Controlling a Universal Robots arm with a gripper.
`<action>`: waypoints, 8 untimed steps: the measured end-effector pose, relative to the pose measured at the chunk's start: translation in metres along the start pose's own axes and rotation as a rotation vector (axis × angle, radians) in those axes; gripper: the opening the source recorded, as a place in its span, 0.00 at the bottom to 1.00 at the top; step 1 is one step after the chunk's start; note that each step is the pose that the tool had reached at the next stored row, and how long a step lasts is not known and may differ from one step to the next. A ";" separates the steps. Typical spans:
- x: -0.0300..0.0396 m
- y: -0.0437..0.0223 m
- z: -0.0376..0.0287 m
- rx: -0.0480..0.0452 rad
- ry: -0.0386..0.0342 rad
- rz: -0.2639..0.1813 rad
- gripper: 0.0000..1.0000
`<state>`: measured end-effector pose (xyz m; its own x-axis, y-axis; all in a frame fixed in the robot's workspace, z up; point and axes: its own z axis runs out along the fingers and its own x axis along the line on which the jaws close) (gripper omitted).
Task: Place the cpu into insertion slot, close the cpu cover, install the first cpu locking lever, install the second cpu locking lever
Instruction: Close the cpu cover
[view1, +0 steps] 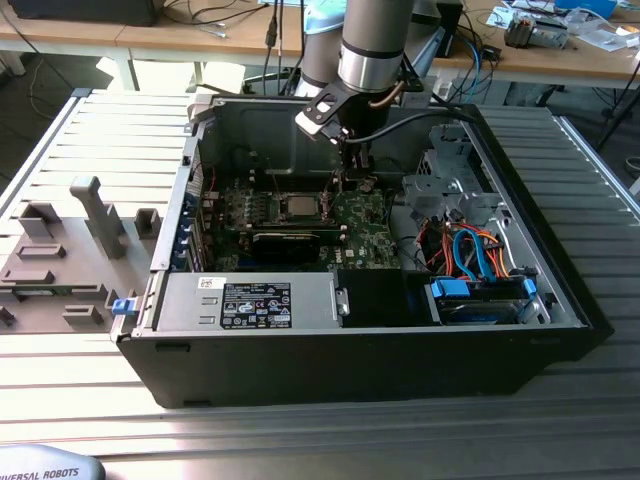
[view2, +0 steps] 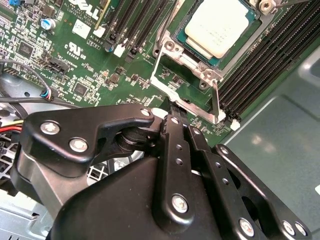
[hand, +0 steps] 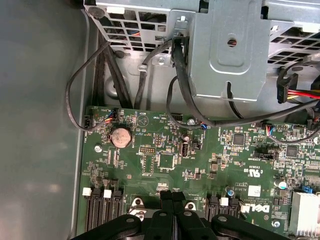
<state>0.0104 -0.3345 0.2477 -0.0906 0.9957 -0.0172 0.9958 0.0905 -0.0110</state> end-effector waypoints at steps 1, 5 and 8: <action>0.0000 0.0000 0.0000 0.0000 -0.0001 0.000 0.11; 0.0000 -0.0003 0.0000 0.0000 0.0000 0.000 0.11; 0.0001 -0.0004 0.0000 0.0000 0.0000 0.000 0.11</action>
<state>0.0099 -0.3345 0.2477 -0.0906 0.9957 -0.0172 0.9958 0.0904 -0.0109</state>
